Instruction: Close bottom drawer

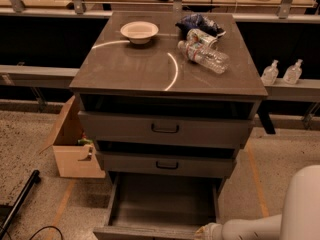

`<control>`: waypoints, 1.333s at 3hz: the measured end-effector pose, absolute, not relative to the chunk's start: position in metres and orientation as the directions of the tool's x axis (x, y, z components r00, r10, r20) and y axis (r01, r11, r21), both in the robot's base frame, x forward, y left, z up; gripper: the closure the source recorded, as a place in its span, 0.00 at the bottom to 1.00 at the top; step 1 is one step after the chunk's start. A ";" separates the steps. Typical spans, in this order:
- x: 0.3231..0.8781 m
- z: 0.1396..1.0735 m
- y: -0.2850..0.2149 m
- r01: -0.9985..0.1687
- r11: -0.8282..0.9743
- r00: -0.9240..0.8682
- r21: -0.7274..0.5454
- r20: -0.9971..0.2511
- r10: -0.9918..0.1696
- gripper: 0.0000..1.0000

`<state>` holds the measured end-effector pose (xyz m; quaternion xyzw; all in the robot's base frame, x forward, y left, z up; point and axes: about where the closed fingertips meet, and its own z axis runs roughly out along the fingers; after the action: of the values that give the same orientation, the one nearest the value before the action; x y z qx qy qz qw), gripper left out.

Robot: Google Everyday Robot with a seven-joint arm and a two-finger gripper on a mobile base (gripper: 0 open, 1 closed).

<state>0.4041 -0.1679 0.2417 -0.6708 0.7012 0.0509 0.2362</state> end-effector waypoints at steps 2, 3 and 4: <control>0.395 0.226 -0.160 -0.972 0.096 -0.011 -0.215 -0.364 -0.931 1.00; 0.390 0.213 -0.164 -0.972 0.078 0.004 -0.221 -0.352 -0.936 1.00; 0.388 0.204 -0.168 -0.972 0.064 0.018 -0.224 -0.344 -0.939 1.00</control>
Offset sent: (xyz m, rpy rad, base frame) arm -0.0108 0.0079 -0.0202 -0.0615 0.0456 -0.0251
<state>0.3881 -0.1680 0.2040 -0.6829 0.6996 0.0409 0.2063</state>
